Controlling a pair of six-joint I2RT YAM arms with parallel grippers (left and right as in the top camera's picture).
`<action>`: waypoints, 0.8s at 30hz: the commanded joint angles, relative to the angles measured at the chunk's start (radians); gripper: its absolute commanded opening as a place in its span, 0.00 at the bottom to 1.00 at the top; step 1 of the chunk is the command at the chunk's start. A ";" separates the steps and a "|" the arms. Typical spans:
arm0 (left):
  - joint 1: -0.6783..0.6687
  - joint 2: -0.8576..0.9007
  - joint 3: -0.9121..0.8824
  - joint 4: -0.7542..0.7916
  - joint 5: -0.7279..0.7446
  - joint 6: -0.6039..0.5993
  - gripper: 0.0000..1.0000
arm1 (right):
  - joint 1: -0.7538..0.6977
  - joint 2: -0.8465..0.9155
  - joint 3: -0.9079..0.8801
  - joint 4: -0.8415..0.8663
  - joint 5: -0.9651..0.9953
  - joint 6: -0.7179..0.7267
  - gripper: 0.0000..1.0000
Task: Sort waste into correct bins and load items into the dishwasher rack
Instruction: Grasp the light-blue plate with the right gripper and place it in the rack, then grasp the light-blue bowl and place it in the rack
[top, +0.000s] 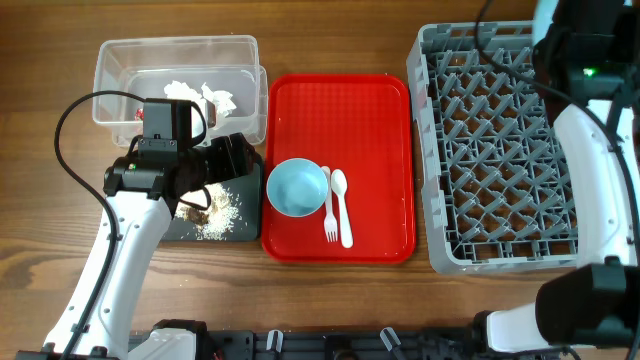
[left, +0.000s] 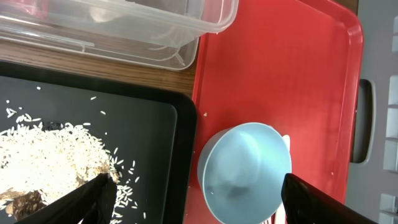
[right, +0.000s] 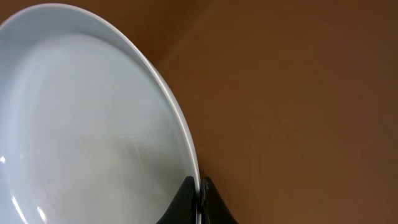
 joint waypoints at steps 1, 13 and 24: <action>0.007 -0.012 0.001 0.003 -0.010 0.017 0.86 | -0.013 0.079 -0.011 -0.020 0.058 0.006 0.04; 0.007 -0.012 0.001 0.003 -0.010 0.017 0.86 | 0.014 0.207 -0.010 -0.241 -0.183 0.246 0.57; 0.007 -0.012 0.001 -0.096 -0.234 -0.158 0.90 | 0.147 -0.030 -0.009 -0.550 -1.239 0.353 0.69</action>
